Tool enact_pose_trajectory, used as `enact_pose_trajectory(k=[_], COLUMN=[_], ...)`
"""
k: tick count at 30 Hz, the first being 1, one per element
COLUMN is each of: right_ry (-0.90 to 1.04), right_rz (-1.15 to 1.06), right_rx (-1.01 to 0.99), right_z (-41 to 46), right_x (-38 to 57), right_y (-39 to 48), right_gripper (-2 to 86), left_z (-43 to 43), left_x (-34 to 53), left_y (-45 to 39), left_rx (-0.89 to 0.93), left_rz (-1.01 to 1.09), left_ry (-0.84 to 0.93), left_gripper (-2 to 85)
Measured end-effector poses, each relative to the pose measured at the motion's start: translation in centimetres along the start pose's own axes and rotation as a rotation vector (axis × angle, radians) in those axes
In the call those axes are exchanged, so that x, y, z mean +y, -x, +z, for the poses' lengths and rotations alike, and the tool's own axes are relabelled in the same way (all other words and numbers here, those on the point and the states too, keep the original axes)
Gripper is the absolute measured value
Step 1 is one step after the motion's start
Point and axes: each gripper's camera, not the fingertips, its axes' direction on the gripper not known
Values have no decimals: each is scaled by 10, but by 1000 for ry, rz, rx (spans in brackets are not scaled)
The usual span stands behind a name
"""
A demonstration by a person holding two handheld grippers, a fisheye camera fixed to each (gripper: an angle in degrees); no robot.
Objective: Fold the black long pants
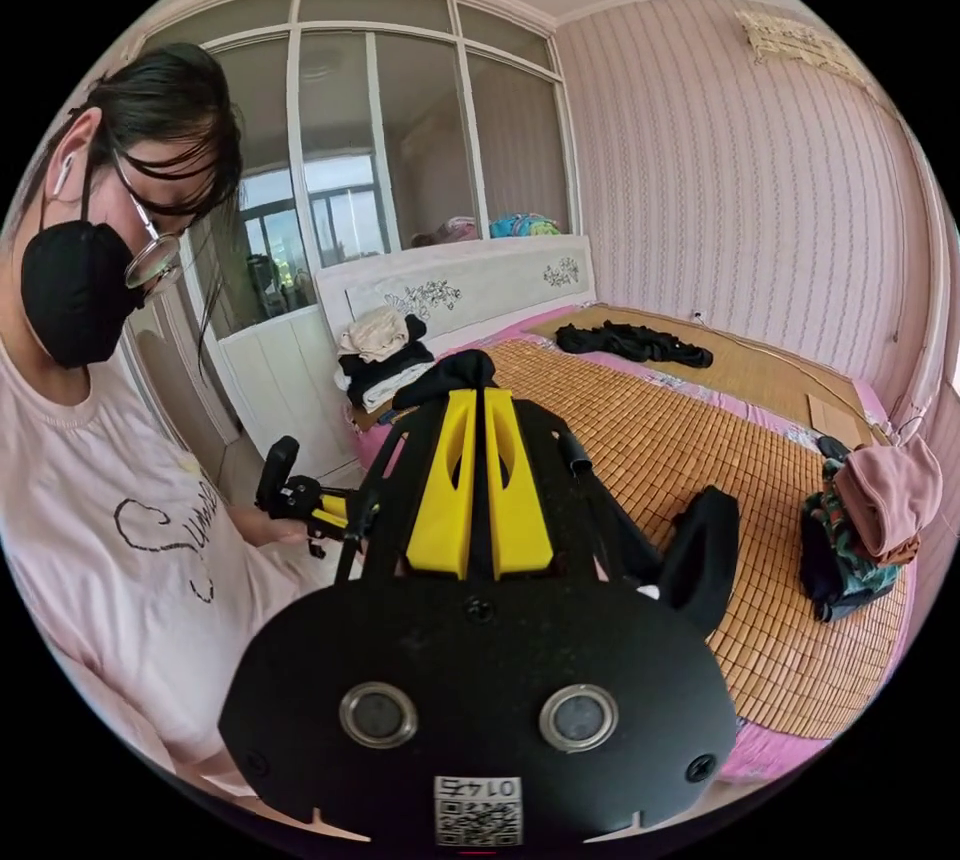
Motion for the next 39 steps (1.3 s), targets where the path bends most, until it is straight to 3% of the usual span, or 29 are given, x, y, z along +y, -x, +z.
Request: enact_pose_trajectory(k=[7, 10, 12, 19, 25, 31, 33, 35, 37, 39], right_ry=[-74, -93, -101, -97, -145, -88, 20, -94, -302, -470], right_rz=[-37, -18, 26, 264, 502, 593, 752, 855, 830, 568], right_rx=[-91, -90, -62, 10, -63, 19, 104, 79, 83, 251], right_z=[-55, -76, -91, -123, -145, -160, -148, -169, -221, -318], right_x=[7, 13, 21, 58, 108, 140, 166, 171, 139, 33], right_y=[11, 5, -5, -53, -94, -114, -140, -163, -183, -180], right_gripper=[-6, -6, -6, -6, -5, -6, -4, -3, -1, 1], left_z=[-13, -26, -36, -63, -77, -56, -8, 28, 31, -4], left_x=[2, -2, -6, -30, -55, -72, -80, -104, -154, -248], left_y=[4, -2, -6, -36, -72, -81, -75, -80, -108, -154], left_rx=[98, 171, 185, -1, -145, -100, -17, 66, 119, 205], left_rz=[-28, 45, 82, 216, 385, 422, 375, 365, 486, 626], left_ry=[-80, -164, -202, -209, -179, -84, 29, 90, -25, -286], left_gripper=[167, 120, 41, 3, -3, -5, -6, -7, -8, -8])
